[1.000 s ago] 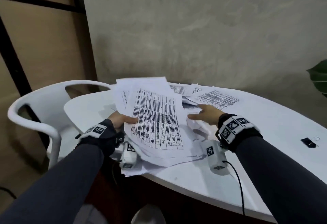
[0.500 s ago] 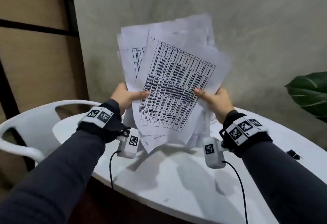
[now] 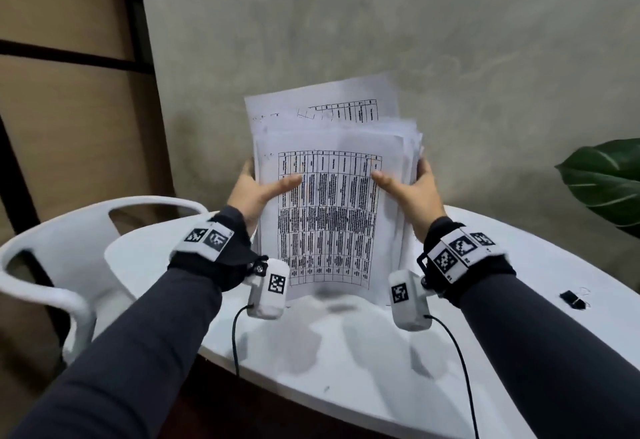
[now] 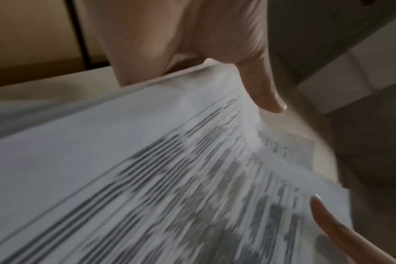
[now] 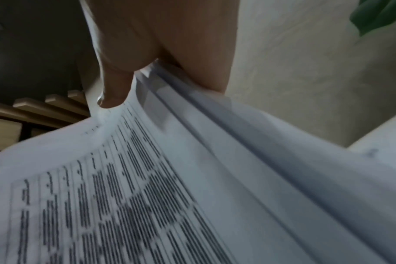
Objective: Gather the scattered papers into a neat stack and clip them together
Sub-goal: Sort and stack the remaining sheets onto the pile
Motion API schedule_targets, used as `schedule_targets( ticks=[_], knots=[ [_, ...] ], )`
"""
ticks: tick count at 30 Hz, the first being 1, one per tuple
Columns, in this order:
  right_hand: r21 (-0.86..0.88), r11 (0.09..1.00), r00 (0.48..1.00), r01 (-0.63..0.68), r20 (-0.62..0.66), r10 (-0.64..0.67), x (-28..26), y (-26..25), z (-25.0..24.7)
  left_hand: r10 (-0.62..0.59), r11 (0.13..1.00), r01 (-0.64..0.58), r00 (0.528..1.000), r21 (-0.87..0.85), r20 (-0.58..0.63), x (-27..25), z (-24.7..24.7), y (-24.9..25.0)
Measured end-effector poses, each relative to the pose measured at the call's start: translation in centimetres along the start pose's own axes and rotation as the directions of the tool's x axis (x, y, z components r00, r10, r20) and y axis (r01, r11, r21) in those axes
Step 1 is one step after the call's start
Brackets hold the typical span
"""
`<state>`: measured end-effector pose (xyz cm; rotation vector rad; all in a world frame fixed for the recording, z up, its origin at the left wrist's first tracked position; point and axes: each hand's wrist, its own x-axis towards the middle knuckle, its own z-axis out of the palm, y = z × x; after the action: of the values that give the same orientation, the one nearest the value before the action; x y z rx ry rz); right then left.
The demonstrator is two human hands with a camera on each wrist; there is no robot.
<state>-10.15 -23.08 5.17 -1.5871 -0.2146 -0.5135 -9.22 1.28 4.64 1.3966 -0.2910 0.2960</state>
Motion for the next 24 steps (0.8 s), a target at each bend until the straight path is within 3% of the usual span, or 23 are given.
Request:
schedule_targets(
  ticks=[5,9,13,15,16,19,21,24],
  knots=[
    [-0.118,0.956,0.958,-0.268,0.069,0.278,-2.5,6.1,-0.4,-0.218,0.954,0.214,0.976,0.211,-0.004,-2.2,-1.3,-6.3],
    [-0.306,0.896,0.920,-0.323,0.121,0.373,-1.1,6.8,-0.2,-0.215,0.916,0.217,0.976,0.338,-0.044,0.3,-1.4,-6.3],
    [-0.388,0.831,0.865,-0.398,0.143,0.481,2.1,6.4,-1.3,-0.226,0.885,0.295,0.949,0.362,-0.221,5.6,-5.4,-6.4],
    [-0.517,0.746,0.859,-0.419,0.042,0.511,4.3,7.6,-2.3,-0.307,0.782,0.415,0.906,0.465,-0.292,8.0,-8.2,-7.2],
    [-0.604,0.684,0.852,-0.409,0.015,0.523,5.3,8.2,-2.6,-0.343,0.687,0.472,0.881,0.553,-0.325,8.9,-9.5,-7.6],
    [-0.847,0.431,0.819,-0.310,-0.007,0.574,7.9,10.3,-2.1,-0.413,0.446,0.554,0.824,0.703,-0.388,10.6,-12.3,-9.7],
    [-0.896,0.347,0.812,-0.275,-0.023,0.584,9.3,12.0,-1.0,-0.466,0.362,0.566,0.798,0.741,-0.382,11.1,-13.3,-11.6],
    [-0.959,0.237,0.834,-0.154,0.003,0.552,11.8,14.6,1.4,-0.543,0.324,0.572,0.765,0.753,-0.347,12.3,-14.1,-14.3]
  ],
)
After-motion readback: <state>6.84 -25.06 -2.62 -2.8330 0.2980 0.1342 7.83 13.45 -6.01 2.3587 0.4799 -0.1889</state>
